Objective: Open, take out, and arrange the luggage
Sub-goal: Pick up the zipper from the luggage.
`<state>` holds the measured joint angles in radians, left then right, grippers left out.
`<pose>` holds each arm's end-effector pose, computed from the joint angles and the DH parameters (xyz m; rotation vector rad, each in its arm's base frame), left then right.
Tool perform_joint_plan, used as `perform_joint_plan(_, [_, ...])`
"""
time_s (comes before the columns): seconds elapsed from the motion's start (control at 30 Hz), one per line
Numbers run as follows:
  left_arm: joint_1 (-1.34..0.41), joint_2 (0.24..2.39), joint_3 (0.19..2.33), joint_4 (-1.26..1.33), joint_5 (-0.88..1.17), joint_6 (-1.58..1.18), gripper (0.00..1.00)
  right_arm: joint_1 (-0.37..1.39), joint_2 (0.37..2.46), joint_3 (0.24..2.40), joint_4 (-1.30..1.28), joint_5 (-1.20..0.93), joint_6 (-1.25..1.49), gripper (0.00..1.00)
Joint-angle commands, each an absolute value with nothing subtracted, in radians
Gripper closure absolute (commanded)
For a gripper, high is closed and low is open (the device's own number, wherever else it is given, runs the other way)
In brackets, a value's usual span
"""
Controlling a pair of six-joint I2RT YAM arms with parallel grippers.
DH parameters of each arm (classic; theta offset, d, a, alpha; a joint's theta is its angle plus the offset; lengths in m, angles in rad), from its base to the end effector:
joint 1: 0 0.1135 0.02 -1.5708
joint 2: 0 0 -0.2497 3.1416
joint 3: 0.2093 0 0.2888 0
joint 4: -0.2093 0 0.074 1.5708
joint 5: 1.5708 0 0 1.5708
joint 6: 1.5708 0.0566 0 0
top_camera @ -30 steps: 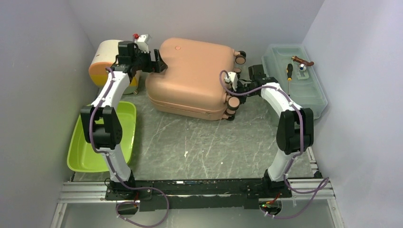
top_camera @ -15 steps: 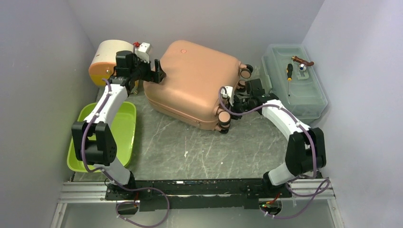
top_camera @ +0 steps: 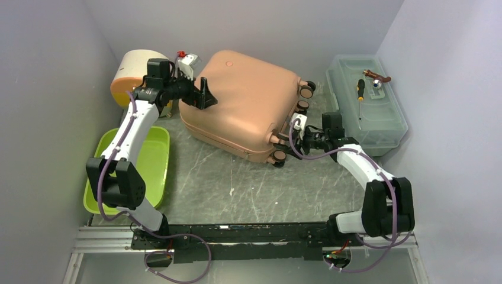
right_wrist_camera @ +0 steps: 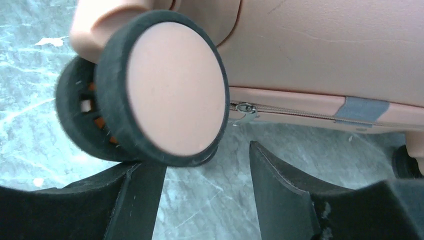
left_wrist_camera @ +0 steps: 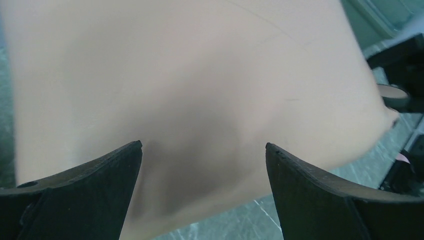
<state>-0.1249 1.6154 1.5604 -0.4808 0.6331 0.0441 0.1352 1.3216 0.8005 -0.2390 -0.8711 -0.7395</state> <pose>0.4119 -0.0855 0.3463 0.5496 1.9947 -0.7125 0.3046 0.0851 0.1908 -1.2414 1.6868 0.6502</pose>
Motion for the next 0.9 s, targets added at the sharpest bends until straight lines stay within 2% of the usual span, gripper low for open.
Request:
perform_joint_plan(0.0, [-0.131, 1.581, 1.597, -0.542, 0.776, 0.085, 0.01, 0.136, 1.398, 0.807, -0.033, -0.973, -0.689, 0.37])
perform_joint_plan(0.3, [-0.163, 1.569, 1.57, -0.514, 0.868, 0.097, 0.01, 0.134, 1.56, 0.869, 0.123, -1.002, -0.542, 0.39])
perform_joint_plan(0.53, [-0.182, 1.548, 1.555, -0.511, 0.964, 0.142, 0.01, 0.098, 1.602, 0.856, 0.282, -1.042, -0.4, 0.43])
perform_joint_plan(0.67, [-0.183, 1.527, 1.541, -0.472, 1.024, 0.13, 0.0, 0.05, 1.594, 0.852, 0.237, -1.101, -0.458, 0.47])
perform_joint_plan(0.87, [-0.208, 1.543, 1.538, -0.417, 1.082, 0.1, 0.0, 0.026, 1.563, 0.817, 0.235, -1.108, -0.509, 0.45])
